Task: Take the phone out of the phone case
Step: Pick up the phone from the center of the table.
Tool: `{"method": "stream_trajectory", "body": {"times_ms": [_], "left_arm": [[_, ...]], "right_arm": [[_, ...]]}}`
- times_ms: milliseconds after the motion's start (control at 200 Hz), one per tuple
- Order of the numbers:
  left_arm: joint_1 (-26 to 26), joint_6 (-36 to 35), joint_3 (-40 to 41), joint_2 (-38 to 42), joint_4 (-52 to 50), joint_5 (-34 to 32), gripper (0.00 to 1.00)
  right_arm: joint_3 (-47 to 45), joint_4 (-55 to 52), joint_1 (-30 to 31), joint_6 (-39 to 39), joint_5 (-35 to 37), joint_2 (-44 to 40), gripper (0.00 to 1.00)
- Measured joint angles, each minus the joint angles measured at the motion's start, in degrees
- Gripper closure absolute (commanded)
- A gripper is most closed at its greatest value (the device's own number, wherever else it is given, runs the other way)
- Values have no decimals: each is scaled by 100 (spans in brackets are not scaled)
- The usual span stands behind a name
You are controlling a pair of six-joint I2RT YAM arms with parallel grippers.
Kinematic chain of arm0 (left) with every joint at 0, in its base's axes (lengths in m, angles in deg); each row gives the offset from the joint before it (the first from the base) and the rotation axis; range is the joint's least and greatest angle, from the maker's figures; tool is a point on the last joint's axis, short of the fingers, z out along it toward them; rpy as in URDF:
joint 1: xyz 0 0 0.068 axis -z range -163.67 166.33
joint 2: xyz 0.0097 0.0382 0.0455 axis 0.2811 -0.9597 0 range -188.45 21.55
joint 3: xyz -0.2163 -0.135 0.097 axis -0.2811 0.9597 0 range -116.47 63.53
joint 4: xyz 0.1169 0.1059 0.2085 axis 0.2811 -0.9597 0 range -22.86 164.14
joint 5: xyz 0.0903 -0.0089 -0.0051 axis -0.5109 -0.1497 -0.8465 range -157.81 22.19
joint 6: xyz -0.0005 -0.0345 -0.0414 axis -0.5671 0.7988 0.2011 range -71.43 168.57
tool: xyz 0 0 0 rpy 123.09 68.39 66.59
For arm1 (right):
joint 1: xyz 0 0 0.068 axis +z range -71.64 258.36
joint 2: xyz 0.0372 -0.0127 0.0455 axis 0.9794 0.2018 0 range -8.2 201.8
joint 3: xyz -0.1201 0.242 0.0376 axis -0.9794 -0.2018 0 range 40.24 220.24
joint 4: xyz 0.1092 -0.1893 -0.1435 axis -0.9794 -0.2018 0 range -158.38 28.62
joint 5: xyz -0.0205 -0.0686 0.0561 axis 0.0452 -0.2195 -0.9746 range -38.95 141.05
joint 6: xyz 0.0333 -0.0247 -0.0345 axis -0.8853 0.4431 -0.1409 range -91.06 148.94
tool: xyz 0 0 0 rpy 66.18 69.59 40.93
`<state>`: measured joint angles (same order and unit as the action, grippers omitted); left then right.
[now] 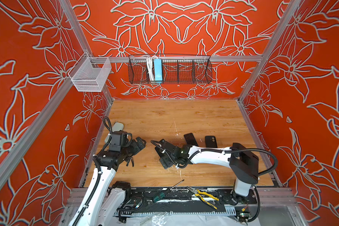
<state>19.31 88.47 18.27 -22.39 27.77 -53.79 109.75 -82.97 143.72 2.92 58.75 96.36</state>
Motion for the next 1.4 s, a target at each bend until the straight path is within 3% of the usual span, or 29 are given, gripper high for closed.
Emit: {"method": "stream_trajectory", "body": {"times_ms": [380, 1031, 1186, 1306, 1401], "left_arm": [[-282, -111, 0, -164, 105, 466, 3], [-647, -87, 118, -444, 664, 946, 3], [-658, -72, 118, -446, 688, 1016, 3], [-675, -46, 120, -452, 708, 1058, 3], [-680, -11, 151, -455, 719, 1084, 3]], "right_arm": [[179, -28, 0, -415, 107, 573, 6], [188, 87, -9, -643, 136, 667, 16], [186, 101, -33, -654, 133, 673, 27], [186, 131, -44, -660, 125, 673, 43], [184, 142, -55, -658, 127, 673, 47]]}}
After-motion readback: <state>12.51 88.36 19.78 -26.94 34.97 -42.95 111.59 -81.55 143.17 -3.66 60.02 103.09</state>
